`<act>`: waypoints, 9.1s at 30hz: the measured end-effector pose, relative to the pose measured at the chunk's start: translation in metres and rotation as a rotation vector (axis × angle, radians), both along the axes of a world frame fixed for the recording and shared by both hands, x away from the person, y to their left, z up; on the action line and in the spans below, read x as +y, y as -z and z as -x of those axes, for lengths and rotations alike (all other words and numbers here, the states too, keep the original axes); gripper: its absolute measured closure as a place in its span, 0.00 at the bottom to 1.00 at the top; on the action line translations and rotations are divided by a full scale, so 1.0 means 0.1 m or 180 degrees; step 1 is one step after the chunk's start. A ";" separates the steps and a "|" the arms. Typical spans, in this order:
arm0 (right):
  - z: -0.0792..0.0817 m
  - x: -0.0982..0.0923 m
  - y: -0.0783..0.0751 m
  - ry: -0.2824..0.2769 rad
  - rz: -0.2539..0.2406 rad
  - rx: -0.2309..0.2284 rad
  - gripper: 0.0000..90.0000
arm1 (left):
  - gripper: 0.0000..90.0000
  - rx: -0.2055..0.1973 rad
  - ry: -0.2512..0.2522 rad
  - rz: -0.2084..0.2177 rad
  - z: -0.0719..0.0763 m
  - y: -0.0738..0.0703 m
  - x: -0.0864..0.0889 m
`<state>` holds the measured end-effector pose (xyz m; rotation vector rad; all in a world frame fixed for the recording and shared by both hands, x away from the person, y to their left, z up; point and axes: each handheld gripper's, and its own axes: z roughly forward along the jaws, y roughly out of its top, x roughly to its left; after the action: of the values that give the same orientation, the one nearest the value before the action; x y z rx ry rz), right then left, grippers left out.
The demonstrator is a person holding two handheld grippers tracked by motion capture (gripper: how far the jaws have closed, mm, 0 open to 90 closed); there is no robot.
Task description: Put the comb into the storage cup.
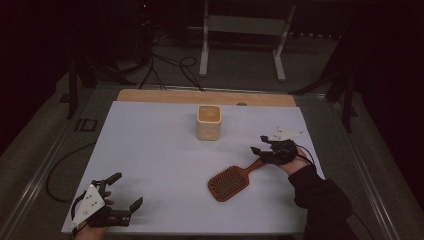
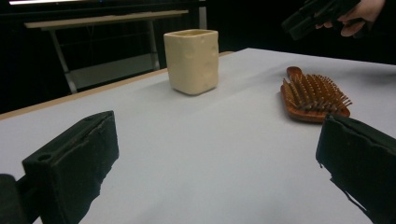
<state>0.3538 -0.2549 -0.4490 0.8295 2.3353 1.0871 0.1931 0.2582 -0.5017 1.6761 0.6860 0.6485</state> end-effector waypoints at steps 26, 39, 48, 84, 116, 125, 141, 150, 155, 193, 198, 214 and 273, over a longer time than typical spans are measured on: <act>-0.25 -0.05 0.41 0.0233 0.0418 0.0338 1.00 | 0.00 0.0015 0.0015 -0.0006 0.00 0.01 0.00; -0.31 -0.10 0.56 0.0263 0.0622 0.0501 1.00 | 0.00 0.0030 0.0023 -0.0017 -0.01 0.01 0.00; -0.25 -0.12 0.59 0.0245 0.0662 0.0562 1.00 | 0.00 0.0024 0.0010 -0.0021 0.00 0.01 0.00; 0.57 -0.27 0.60 0.0174 0.0644 0.0754 1.00 | 0.00 0.0038 0.0011 -0.0027 -0.01 0.01 -0.01; 0.97 -0.20 0.57 0.0090 0.0557 0.0925 1.00 | 0.00 0.0046 0.0007 -0.0027 -0.01 0.01 0.00; 1.00 -0.18 0.56 0.0076 0.0588 0.0930 1.00 | 0.00 0.0040 0.0004 -0.0020 -0.01 0.01 -0.01; 0.96 -0.27 0.30 0.0234 0.0539 0.0725 1.00 | 0.00 0.0039 0.0002 -0.0039 -0.01 0.01 -0.01; 0.89 -0.22 0.10 0.0283 0.0470 0.0634 0.83 | 0.00 0.0040 0.0003 -0.0045 -0.01 0.01 -0.01; 0.86 -0.14 0.03 0.0237 0.0450 0.0687 0.64 | 0.00 0.0040 0.0006 -0.0043 -0.01 0.01 -0.01; 0.59 0.57 0.34 -0.0040 0.1078 0.1559 0.50 | 0.00 0.0058 0.0003 -0.0009 -0.01 0.01 0.00; 0.55 0.67 0.37 0.0022 0.1273 0.1615 0.54 | 0.00 0.0060 0.0008 -0.0004 -0.01 0.01 0.01; 0.46 0.77 0.40 0.0154 0.1488 0.1807 0.75 | 0.00 0.0066 0.0009 0.0007 -0.01 0.01 0.01; 0.71 0.67 0.05 -0.0095 0.0258 0.0611 0.82 | 0.00 0.0424 -0.0017 0.0299 -0.14 -0.23 -0.13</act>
<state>0.2831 -0.1879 -0.4536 0.9069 2.5388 0.9548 0.2067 0.2453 -0.4787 1.6411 0.8040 0.5038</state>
